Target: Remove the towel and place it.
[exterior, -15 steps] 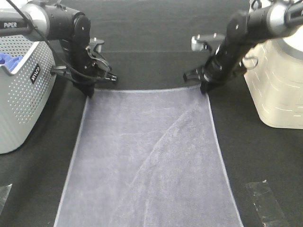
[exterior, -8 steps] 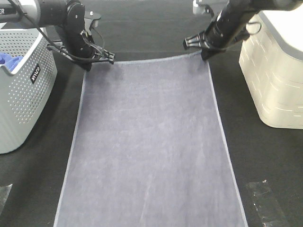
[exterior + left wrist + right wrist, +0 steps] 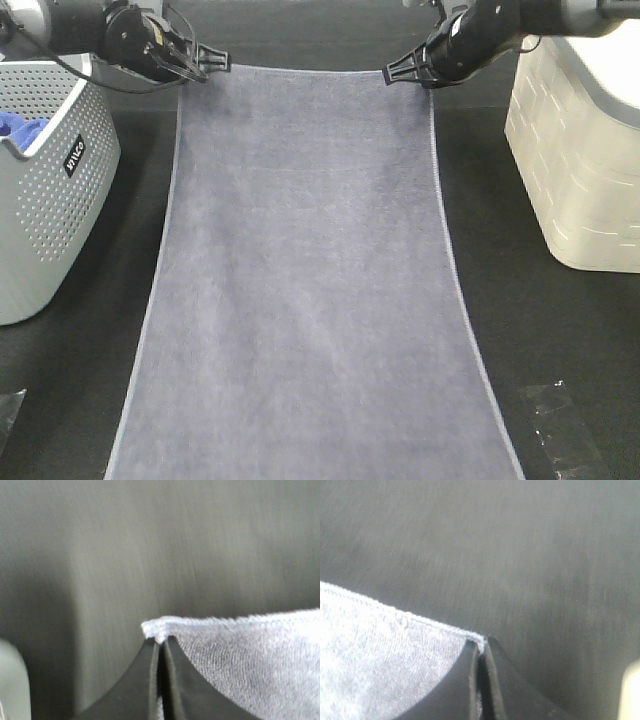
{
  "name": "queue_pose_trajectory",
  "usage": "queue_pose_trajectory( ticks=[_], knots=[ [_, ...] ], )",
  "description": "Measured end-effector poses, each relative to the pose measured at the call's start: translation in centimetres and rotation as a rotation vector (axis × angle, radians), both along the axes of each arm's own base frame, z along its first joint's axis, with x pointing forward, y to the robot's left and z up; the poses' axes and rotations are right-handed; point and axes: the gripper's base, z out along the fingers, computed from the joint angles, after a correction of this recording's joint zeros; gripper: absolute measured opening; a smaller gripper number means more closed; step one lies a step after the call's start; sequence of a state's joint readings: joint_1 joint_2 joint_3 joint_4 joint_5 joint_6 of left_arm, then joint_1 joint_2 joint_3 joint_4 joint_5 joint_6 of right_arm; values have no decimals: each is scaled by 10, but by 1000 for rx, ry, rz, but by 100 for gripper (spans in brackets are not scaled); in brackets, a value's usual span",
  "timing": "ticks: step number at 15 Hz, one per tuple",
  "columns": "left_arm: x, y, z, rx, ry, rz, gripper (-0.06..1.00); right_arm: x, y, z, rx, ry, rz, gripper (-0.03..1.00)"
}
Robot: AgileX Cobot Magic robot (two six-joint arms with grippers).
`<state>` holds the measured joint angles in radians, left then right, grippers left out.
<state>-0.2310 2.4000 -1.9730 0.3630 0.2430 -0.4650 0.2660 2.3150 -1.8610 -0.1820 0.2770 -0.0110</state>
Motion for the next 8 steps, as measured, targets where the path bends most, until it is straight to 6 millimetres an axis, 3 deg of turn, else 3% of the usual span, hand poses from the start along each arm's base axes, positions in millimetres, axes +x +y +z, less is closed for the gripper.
queue_pose_trajectory(
  ticks=[2, 6, 8],
  knots=[
    [8, 1, -5, -29, -93, -35, 0, 6, 2, -5, -3, -73, 29, 0],
    [20, -7, -42, -49, -173, -101, 0, 18, 6, -25, 25, -193, 70, 0],
    [28, -9, -48, -55, -200, -106, 0, 23, -3, -22, 54, -252, 57, 0]
  ],
)
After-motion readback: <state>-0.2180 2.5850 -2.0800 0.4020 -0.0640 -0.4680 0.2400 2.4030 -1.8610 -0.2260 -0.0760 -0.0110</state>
